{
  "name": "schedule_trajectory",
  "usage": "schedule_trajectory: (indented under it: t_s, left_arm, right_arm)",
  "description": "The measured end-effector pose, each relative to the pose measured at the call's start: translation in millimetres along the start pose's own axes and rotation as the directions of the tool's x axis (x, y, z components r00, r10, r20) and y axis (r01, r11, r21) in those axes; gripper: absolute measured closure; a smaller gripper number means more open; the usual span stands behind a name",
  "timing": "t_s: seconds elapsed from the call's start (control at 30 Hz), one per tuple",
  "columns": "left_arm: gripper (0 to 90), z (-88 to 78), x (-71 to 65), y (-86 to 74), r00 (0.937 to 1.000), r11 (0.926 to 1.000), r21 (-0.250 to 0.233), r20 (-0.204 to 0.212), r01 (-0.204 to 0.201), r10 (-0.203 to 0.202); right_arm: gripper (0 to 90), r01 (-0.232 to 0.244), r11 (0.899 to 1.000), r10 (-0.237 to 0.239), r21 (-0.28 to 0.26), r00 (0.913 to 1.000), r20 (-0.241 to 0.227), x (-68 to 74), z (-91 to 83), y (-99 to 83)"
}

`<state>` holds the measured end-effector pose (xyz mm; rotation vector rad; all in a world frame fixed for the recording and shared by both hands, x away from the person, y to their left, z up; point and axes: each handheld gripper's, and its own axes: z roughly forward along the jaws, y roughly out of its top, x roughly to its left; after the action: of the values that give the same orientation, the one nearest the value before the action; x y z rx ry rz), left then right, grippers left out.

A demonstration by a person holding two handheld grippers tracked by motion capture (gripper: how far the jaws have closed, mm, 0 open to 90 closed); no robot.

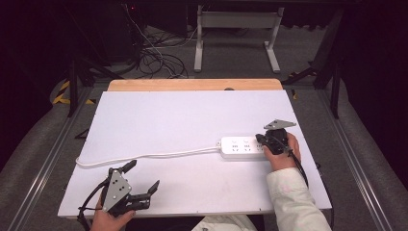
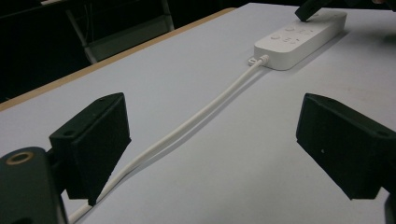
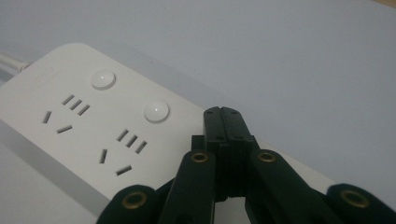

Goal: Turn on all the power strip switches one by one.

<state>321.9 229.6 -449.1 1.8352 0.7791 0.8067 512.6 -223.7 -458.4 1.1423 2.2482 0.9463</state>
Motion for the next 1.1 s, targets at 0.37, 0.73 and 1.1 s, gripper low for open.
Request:
schedule_trajectory:
  t_s: [0.37, 0.73, 1.1]
  left_arm:
    - [10.2, 0.0, -1.2, -0.1, 1.0000, 1.0000, 0.000, 0.004, 0.008, -0.008]
    - [10.2, -0.4, -0.3, -0.3, 1.0000, 1.0000, 0.001, 0.001, 0.002, -0.002]
    - [10.3, -0.3, 0.5, -0.2, 1.0000, 1.0000, 0.001, 0.002, 0.007, -0.007]
  right_arm:
    - [90.0, -0.024, 1.000, 0.024, -0.002, 0.9997, -0.001, -0.3, 1.4, -1.8]
    - [90.0, -0.030, 0.999, 0.029, 0.017, 0.9993, 0.022, 2.8, 2.5, 0.0]
    - [90.0, 0.021, 0.993, -0.023, -0.113, 0.9996, -0.019, 9.0, -16.7, 12.9]
